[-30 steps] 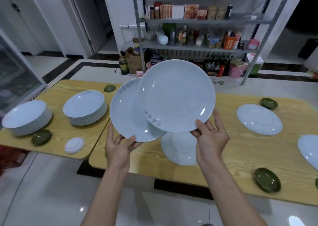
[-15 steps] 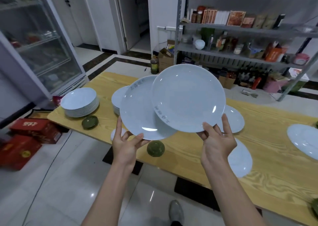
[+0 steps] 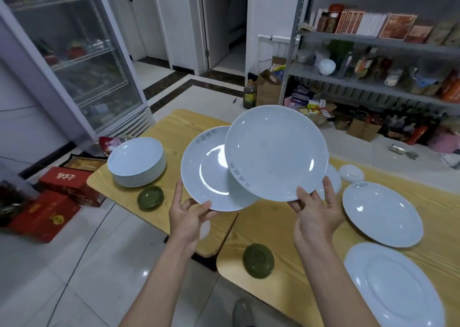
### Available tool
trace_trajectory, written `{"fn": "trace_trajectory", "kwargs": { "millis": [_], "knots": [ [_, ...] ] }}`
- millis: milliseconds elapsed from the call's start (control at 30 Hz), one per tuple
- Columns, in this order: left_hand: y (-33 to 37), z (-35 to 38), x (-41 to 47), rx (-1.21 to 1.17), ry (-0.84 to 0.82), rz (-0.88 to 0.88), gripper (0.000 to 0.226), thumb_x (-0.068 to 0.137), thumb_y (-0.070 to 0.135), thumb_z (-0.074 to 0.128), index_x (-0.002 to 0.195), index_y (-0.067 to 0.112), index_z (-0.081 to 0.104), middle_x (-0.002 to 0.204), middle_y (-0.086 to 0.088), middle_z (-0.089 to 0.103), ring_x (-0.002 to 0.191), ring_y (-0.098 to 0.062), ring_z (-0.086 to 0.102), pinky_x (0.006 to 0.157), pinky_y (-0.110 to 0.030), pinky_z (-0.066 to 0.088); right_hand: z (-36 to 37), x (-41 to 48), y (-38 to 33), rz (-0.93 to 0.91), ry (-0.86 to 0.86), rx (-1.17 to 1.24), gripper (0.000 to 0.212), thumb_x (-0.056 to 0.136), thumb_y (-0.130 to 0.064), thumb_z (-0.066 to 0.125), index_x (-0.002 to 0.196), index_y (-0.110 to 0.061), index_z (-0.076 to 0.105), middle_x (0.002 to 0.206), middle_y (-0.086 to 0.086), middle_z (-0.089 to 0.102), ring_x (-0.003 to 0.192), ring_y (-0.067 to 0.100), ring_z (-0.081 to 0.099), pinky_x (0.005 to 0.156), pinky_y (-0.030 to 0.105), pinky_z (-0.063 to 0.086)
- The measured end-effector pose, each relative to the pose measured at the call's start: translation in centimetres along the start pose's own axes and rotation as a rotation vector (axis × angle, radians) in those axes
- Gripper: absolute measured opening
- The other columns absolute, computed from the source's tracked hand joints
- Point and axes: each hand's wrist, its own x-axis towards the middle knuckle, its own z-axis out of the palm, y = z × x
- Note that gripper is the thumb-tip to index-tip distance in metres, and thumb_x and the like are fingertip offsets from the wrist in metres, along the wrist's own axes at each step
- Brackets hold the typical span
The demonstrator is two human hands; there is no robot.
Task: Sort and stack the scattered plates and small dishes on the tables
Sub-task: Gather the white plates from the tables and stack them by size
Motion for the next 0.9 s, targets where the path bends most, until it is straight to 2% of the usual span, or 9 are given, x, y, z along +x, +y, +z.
{"fn": "trace_trajectory", "kwargs": {
  "millis": [133, 267, 433, 533, 733, 900],
  "knots": [
    [0.2, -0.5, 4.0, 0.022, 0.029, -0.033, 0.101, 0.077, -0.021, 0.067, 0.151, 0.038, 0.032, 0.117, -0.015, 0.064, 0.095, -0.027, 0.072, 0.074, -0.043, 0.061, 2.2, 2.0, 2.0, 0.022, 0.039, -0.039, 0.071, 0.082, 0.016, 0.066, 0.142, -0.017, 0.049, 0.098, 0.002, 0.077, 0.093, 0.020, 0.074, 0.071, 0.037, 0.062],
    [0.3, -1.3, 7.6, 0.013, 0.040, -0.103, 0.102, 0.078, -0.021, 0.065, 0.152, 0.039, 0.029, 0.115, -0.016, 0.066, 0.094, -0.026, 0.073, 0.070, -0.039, 0.061, 3.9, 3.2, 4.1, 0.021, 0.066, -0.055, 0.072, 0.082, 0.016, 0.067, 0.143, -0.018, 0.049, 0.099, 0.003, 0.077, 0.094, 0.018, 0.073, 0.066, 0.028, 0.059],
    [0.3, -2.3, 12.1, 0.036, 0.016, -0.192, 0.103, 0.079, -0.022, 0.064, 0.153, 0.039, 0.025, 0.112, -0.015, 0.067, 0.090, -0.026, 0.074, 0.069, -0.039, 0.061, 5.7, 4.3, 6.7, -0.006, 0.148, -0.072, 0.071, 0.081, 0.016, 0.068, 0.142, -0.018, 0.050, 0.098, 0.002, 0.077, 0.094, 0.019, 0.074, 0.069, 0.031, 0.061],
    [0.5, -2.4, 14.4, 0.029, -0.002, -0.236, 0.103, 0.079, -0.023, 0.062, 0.153, 0.038, 0.025, 0.118, -0.016, 0.064, 0.088, -0.025, 0.074, 0.065, -0.037, 0.061, 6.5, 4.6, 8.0, -0.020, 0.206, -0.063, 0.072, 0.080, 0.016, 0.069, 0.141, -0.018, 0.051, 0.099, 0.003, 0.077, 0.095, 0.019, 0.073, 0.068, 0.032, 0.061],
    [0.2, -2.9, 17.9, 0.076, -0.043, -0.296, 0.102, 0.080, -0.022, 0.063, 0.153, 0.039, 0.024, 0.123, -0.014, 0.063, 0.099, -0.028, 0.070, 0.066, -0.038, 0.061, 7.9, 5.1, 10.5, -0.040, 0.283, -0.074, 0.070, 0.078, 0.016, 0.070, 0.136, -0.021, 0.056, 0.097, 0.001, 0.077, 0.094, 0.018, 0.074, 0.067, 0.033, 0.061],
    [-0.1, -3.0, 19.3, 0.133, -0.073, -0.322, 0.101, 0.081, -0.021, 0.063, 0.154, 0.038, 0.024, 0.112, -0.013, 0.067, 0.101, -0.028, 0.069, 0.067, -0.038, 0.061, 8.5, 5.1, 11.7, -0.053, 0.295, -0.074, 0.071, 0.079, 0.017, 0.069, 0.138, -0.019, 0.054, 0.094, 0.000, 0.077, 0.092, 0.017, 0.074, 0.070, 0.036, 0.062]
  ]
}}
